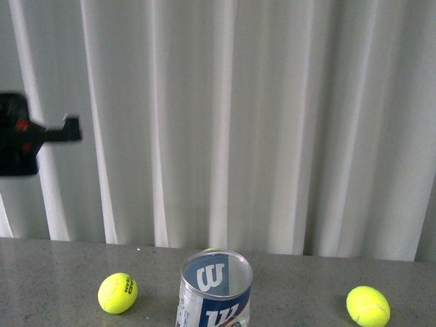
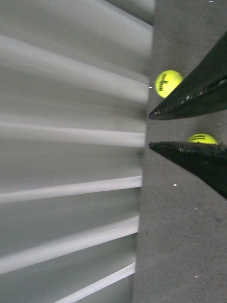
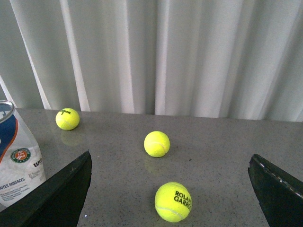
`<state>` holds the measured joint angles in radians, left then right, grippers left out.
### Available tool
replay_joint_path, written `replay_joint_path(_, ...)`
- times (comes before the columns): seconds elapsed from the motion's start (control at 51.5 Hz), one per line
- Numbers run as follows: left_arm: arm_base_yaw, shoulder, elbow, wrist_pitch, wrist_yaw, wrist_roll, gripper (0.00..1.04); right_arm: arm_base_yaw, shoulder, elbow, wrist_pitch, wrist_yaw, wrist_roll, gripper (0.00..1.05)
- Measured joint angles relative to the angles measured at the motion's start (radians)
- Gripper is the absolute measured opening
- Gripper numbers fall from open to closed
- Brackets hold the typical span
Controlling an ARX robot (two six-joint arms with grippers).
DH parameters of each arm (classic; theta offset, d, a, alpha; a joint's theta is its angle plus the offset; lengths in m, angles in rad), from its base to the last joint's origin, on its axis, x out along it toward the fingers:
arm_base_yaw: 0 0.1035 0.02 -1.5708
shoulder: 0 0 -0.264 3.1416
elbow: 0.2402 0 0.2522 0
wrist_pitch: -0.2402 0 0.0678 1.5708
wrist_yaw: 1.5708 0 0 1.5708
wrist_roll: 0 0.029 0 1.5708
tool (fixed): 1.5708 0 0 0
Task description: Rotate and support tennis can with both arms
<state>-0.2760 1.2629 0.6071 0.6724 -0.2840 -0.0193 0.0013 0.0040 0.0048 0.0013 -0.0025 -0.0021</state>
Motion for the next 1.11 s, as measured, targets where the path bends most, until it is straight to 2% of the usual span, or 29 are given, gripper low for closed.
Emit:
replay_joint_path(0.078, 0.024, -0.042, -0.099, 0.024, 0.040, 0.004, 0.04, 0.000, 0.000, 0.000, 0.000, 0.001, 0.000, 0.98)
replay_joint_path(0.447, 0.137, -0.275, -0.369, 0.067, 0.148, 0.011, 0.04, 0.000, 0.000, 0.000, 0.000, 0.001, 0.000, 0.98)
replay_joint_path(0.699, 0.187, -0.429, -0.475, 0.021, 0.195, 0.011, 0.04, 0.000, 0.000, 0.000, 0.000, 0.000, 0.000, 0.98)
replay_joint_path(0.797, 0.254, -0.491, -0.502, -0.012, 0.277, 0.012, 0.04, 0.000, 0.000, 0.000, 0.000, 0.001, 0.000, 0.98)
replay_joint_path(1.107, 0.274, -0.669, -0.561, -0.132, 0.281, 0.012, 0.04, 0.000, 0.000, 0.000, 0.000, 0.001, 0.000, 0.98)
